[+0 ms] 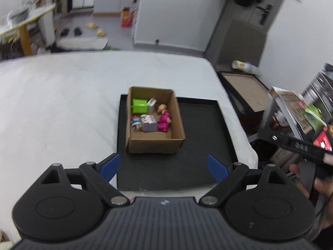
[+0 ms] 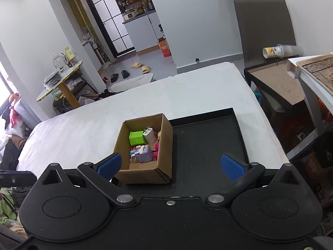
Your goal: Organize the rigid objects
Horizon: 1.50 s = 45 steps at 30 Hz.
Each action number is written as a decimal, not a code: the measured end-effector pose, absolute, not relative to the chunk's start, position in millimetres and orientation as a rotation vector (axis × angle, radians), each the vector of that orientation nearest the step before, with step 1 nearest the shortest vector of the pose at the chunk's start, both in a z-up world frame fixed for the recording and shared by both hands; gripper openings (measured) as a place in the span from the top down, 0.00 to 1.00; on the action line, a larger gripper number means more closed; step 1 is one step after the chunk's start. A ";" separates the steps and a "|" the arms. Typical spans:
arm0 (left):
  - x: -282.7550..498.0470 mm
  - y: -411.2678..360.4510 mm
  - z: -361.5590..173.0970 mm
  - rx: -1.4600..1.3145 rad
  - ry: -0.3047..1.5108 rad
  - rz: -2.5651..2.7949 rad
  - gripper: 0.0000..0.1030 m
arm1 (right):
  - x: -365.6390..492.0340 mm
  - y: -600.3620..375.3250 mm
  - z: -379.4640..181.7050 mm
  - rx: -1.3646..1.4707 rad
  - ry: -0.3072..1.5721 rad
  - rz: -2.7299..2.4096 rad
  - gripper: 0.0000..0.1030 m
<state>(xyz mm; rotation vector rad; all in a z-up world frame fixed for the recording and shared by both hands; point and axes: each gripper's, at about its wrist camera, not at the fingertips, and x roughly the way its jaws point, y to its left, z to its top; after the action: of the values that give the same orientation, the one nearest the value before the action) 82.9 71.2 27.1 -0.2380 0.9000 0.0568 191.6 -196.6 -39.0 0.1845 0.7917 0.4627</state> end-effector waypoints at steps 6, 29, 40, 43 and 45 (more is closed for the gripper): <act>62.8 63.8 24.4 -0.215 0.843 0.090 0.12 | 176.3 -206.3 -33.3 0.154 0.761 0.436 0.00; 18.5 16.7 -3.1 -0.185 0.696 0.111 0.04 | 106.9 -216.4 -26.0 0.081 0.694 0.383 0.00; 14.7 5.5 -15.1 -0.175 0.693 0.054 0.04 | 88.3 -221.2 -34.5 0.046 0.701 0.389 0.00; 14.8 3.8 -17.6 -0.162 0.701 0.060 0.04 | 88.1 -226.1 -36.5 0.072 0.712 0.378 0.00; 12.5 3.3 -17.0 -0.153 0.692 0.064 0.04 | 88.0 -227.8 -38.2 0.084 0.718 0.377 0.00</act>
<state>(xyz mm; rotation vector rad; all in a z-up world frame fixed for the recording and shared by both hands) 12.5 3.3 -17.0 -0.1532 0.6919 0.0639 88.0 -227.8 -38.2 0.0845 0.7185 0.3773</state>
